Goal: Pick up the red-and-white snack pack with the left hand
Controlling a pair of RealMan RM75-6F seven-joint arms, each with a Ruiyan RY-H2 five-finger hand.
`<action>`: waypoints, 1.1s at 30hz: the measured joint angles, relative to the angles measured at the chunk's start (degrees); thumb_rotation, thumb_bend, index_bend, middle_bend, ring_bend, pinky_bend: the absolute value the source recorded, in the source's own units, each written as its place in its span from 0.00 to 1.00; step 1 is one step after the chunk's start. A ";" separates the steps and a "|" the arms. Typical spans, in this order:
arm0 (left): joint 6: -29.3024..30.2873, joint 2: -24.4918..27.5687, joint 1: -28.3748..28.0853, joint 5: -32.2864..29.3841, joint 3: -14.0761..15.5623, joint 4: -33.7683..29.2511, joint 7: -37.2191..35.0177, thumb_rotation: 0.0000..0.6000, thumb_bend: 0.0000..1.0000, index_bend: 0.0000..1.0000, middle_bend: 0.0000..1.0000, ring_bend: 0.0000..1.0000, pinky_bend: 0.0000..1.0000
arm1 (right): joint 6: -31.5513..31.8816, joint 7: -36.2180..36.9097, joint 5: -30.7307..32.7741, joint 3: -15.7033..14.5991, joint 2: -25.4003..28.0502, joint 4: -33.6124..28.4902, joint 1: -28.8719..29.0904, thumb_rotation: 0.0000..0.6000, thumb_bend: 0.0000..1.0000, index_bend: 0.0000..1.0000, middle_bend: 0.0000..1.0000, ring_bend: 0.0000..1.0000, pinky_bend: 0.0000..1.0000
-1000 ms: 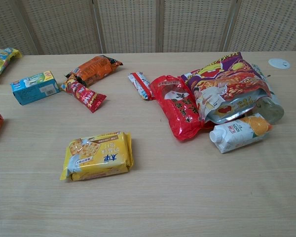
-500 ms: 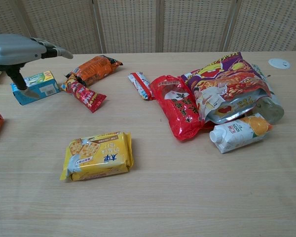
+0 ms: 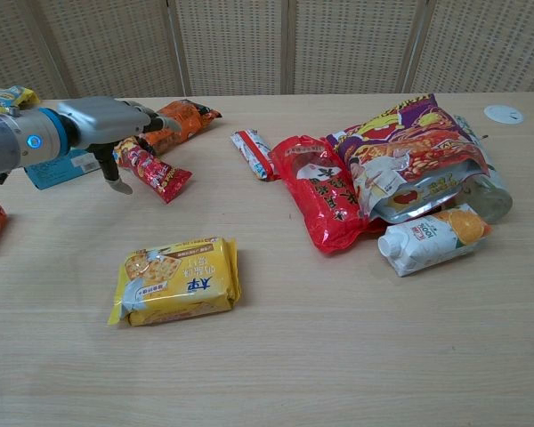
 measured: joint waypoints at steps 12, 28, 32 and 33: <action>-3.07 -12.08 -4.70 2.66 1.72 18.00 -8.52 1.00 0.25 0.38 0.35 0.41 0.08 | 0.35 0.32 1.43 0.13 0.59 -0.14 -1.08 0.11 0.44 0.00 0.24 0.00 0.03; 3.44 -17.13 -5.37 4.59 1.74 27.01 -20.81 1.00 0.41 0.86 0.81 0.96 0.74 | -0.11 0.17 1.92 0.56 0.71 -0.79 -1.10 0.11 0.44 0.00 0.24 0.00 0.03; 5.58 -15.40 -5.19 3.96 0.59 24.93 -22.54 1.00 0.41 0.86 0.81 0.96 0.75 | -0.65 0.22 1.99 0.67 0.27 -0.57 -0.75 0.12 0.43 0.00 0.24 0.00 0.03; 6.18 -14.77 -5.13 3.88 0.36 24.03 -22.78 1.00 0.40 0.86 0.81 0.96 0.75 | -0.84 0.28 1.98 0.69 0.12 -0.44 -0.62 0.12 0.44 0.00 0.24 0.00 0.03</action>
